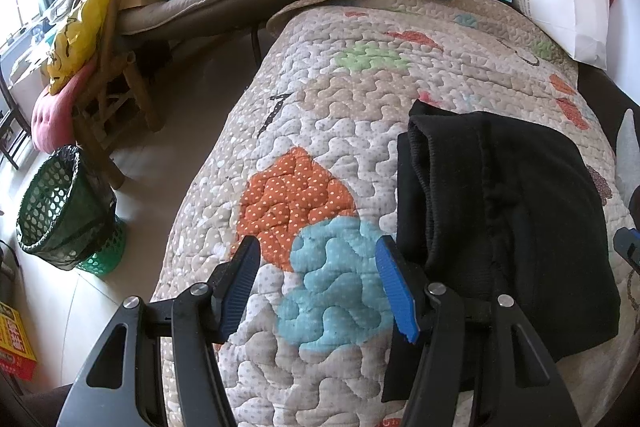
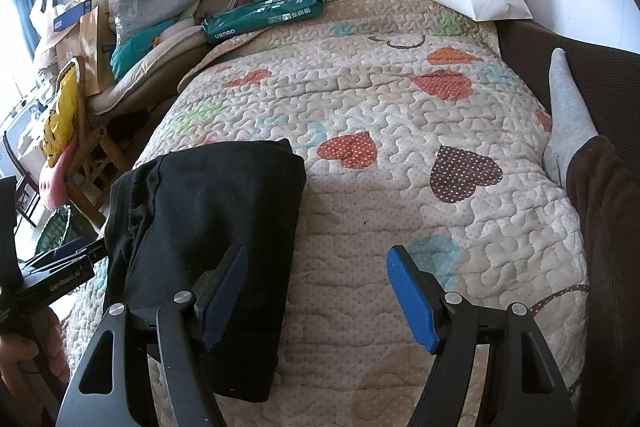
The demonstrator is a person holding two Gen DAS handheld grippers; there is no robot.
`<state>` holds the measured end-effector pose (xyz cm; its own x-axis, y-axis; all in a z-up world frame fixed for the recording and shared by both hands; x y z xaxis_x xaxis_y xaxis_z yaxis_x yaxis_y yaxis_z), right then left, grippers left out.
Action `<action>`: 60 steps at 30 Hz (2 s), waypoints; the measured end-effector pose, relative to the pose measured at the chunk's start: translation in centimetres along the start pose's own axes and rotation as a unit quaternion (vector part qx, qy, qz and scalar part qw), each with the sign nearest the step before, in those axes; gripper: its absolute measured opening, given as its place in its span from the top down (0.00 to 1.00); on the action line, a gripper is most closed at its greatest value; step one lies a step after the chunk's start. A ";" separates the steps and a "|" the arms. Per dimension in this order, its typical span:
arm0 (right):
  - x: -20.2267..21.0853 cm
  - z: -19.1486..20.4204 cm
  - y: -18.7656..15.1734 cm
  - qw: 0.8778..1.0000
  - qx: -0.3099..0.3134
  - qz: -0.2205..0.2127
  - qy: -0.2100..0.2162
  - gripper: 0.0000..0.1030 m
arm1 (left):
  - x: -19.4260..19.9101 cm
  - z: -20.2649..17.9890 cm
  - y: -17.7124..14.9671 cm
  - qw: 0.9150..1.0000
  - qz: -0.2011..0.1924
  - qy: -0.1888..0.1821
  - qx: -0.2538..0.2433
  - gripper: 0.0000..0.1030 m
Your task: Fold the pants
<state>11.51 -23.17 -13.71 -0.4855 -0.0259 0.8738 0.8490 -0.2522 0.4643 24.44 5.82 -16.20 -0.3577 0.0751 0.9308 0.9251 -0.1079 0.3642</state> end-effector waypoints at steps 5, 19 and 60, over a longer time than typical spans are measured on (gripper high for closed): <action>0.2 -0.2 0.1 1.000 -0.005 -0.005 0.000 0.25 | -0.1 0.1 0.0 1.000 0.002 -0.003 0.002 0.42; -0.6 -1.3 0.2 0.996 -0.055 0.025 0.063 0.25 | 0.6 -0.8 1.4 0.985 0.029 -0.165 0.034 0.40; -8.2 2.6 4.9 0.964 -0.102 0.133 0.206 0.06 | -2.6 -6.7 2.2 0.945 0.095 -0.314 0.012 0.55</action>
<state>20.16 -21.69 -18.24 -0.3335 -0.4865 0.8075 0.9166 -0.3677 0.1570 26.57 -1.25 -17.65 -0.0458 0.6306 0.7748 0.9700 -0.1572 0.1853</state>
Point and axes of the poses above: each gripper's, at about its wrist camera, not at the fingertips, and x roughly against the way its jaws point, z to its left, y to its top, the point moved 8 cm from there along -x, roughly the way its jaws point, and after that the axes turned 15 degrees about z, right-handed, at the moved point
